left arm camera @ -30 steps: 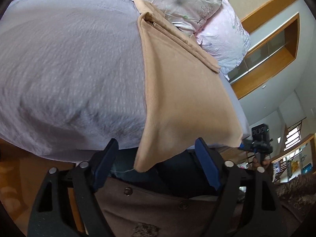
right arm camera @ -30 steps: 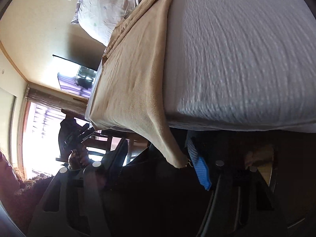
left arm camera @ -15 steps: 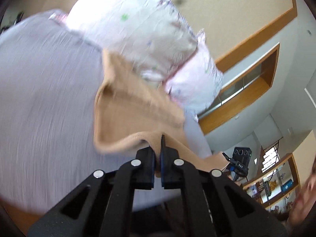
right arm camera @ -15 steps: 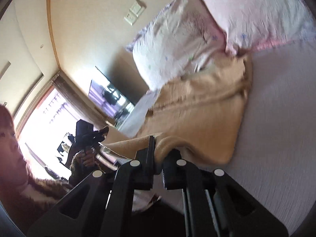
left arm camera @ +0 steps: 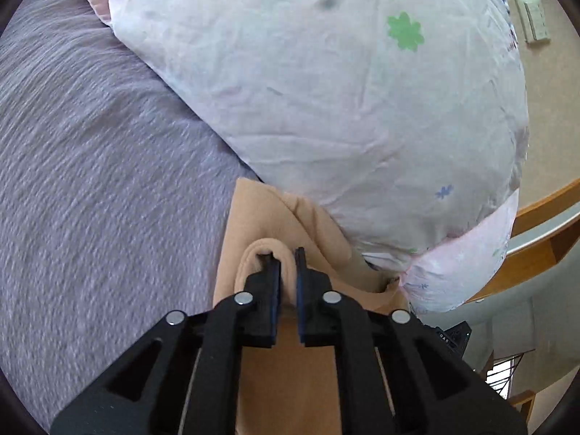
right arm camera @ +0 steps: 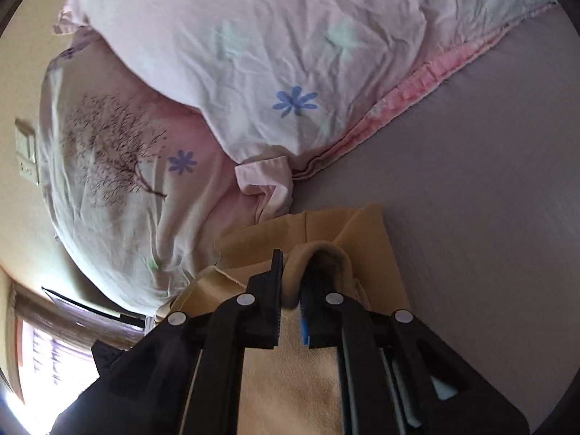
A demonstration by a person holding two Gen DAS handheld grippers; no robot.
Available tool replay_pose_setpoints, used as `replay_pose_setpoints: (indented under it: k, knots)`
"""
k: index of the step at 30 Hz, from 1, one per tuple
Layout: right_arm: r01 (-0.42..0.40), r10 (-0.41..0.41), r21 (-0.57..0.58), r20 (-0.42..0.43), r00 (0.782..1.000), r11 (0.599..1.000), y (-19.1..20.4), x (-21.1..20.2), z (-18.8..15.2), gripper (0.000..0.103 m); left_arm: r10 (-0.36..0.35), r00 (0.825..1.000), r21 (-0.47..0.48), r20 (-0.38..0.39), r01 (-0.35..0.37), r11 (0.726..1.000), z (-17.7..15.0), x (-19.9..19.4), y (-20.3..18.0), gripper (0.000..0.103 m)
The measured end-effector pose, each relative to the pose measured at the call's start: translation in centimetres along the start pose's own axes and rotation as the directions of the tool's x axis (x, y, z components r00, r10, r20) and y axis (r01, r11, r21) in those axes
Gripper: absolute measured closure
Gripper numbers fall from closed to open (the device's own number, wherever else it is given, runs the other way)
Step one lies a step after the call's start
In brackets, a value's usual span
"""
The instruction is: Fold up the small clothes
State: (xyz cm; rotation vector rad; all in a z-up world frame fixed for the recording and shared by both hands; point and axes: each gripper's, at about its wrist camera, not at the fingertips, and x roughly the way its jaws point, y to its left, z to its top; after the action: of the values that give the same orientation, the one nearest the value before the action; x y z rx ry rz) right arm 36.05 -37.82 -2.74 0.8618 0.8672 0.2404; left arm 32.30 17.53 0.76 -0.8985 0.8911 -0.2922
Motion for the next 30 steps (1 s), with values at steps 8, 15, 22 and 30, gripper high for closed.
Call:
replay_pose_setpoints:
  k: [8, 15, 22, 30]
  knots:
    - [-0.030, 0.047, -0.151, 0.113, 0.992, 0.988, 1.5, -3.8, -0.6, 0.037, -0.002, 0.993, 0.066, 0.119, -0.006, 0.998, 0.6, -6.4, -1.4, 0.028]
    - [0.204, -0.192, -0.199, 0.078, 0.978, 0.959, 1.3, -4.2, -1.2, 0.028, 0.136, 0.987, 0.148, -0.085, -0.122, 0.981, -5.2, -5.9, -0.8, 0.028]
    - [-0.011, 0.064, -0.261, 0.196, 0.978, 0.965, 0.0, -11.9, -3.2, 0.019, 0.238, 0.967, 0.209, -0.086, -0.216, 0.954, -8.4, -4.4, -1.8, 0.033]
    - [-0.129, 0.156, -0.139, 0.212, 0.965, 0.982, -2.2, -11.6, -3.8, 0.019, 0.096, 0.992, 0.206, -0.087, -0.077, 0.976, -8.5, -4.1, -8.7, 0.089]
